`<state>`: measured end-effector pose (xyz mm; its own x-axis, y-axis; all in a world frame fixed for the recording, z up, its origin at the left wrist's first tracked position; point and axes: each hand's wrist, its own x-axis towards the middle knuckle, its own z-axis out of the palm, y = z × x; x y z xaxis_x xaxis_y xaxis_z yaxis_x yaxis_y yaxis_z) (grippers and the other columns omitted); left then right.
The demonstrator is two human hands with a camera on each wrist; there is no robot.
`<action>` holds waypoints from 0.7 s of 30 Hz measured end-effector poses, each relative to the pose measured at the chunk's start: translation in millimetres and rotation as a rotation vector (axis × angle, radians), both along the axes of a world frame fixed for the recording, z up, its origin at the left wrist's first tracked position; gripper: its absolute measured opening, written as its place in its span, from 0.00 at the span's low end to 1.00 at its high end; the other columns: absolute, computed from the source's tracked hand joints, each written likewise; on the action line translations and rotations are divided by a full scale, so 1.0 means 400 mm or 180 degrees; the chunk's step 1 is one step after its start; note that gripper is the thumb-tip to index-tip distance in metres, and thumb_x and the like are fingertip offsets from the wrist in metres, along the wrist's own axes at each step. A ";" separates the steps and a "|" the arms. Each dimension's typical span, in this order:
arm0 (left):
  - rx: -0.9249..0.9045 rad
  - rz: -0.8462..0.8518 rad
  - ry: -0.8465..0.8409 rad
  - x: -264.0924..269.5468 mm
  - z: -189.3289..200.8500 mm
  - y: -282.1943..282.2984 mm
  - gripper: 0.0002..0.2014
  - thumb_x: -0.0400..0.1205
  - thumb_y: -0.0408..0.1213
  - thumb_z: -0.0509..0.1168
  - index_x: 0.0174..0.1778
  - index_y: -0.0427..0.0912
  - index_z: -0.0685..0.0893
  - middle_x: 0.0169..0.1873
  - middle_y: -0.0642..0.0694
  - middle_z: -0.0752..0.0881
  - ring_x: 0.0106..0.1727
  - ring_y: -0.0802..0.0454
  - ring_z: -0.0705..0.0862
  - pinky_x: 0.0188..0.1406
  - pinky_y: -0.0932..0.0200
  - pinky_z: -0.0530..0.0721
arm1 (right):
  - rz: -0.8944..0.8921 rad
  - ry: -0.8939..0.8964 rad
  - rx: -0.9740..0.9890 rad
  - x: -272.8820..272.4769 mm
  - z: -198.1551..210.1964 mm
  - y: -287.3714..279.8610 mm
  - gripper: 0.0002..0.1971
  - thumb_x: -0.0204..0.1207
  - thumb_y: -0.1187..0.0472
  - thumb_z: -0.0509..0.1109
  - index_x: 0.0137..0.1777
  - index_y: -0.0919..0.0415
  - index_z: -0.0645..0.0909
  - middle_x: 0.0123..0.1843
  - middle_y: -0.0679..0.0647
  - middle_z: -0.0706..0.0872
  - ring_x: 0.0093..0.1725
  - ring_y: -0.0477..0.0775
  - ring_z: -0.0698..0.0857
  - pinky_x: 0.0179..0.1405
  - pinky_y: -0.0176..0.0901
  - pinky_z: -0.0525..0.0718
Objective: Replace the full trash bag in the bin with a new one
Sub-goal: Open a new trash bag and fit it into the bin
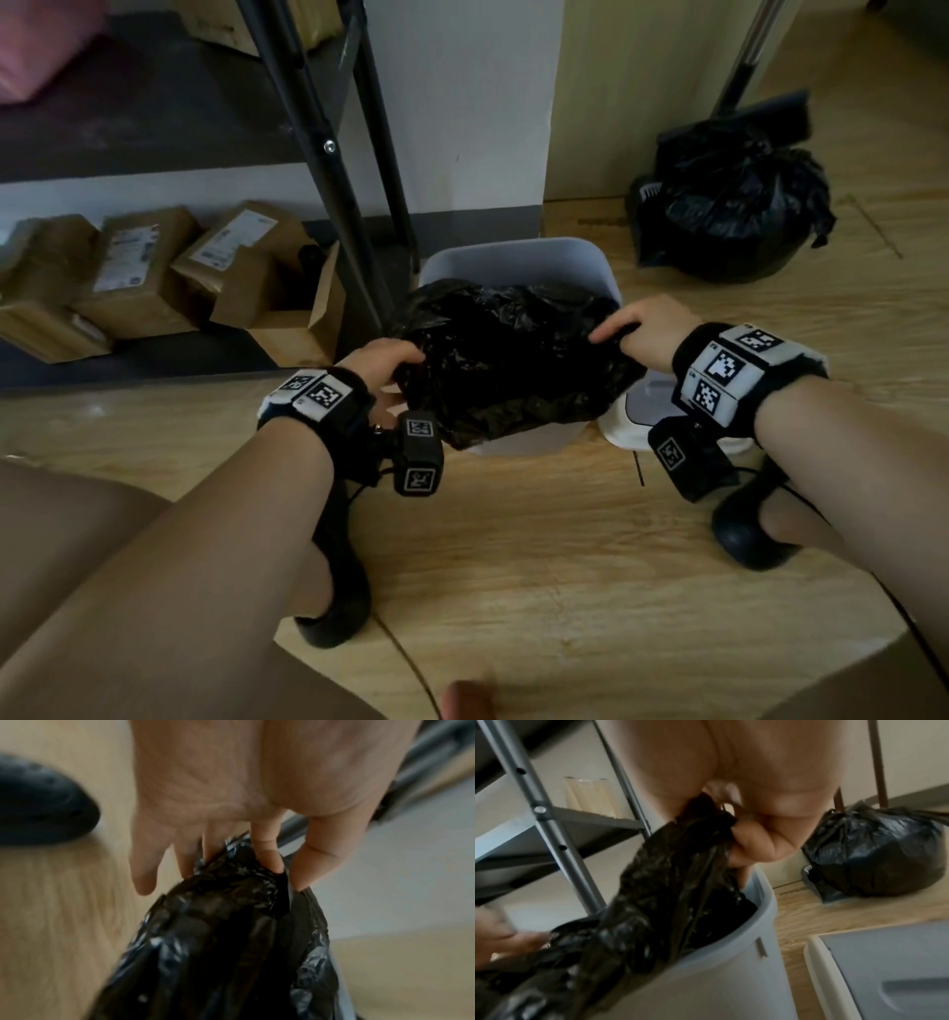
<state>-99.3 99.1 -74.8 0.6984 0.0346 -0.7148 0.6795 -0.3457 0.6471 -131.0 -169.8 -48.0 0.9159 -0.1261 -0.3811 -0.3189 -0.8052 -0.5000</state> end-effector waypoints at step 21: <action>0.1997 -0.1801 -0.1784 0.087 0.073 -0.026 0.30 0.74 0.44 0.73 0.73 0.46 0.75 0.70 0.41 0.76 0.69 0.43 0.77 0.67 0.55 0.75 | -0.0074 0.0031 -0.0798 0.066 0.000 -0.058 0.28 0.77 0.67 0.64 0.78 0.61 0.68 0.76 0.64 0.73 0.72 0.64 0.75 0.68 0.48 0.76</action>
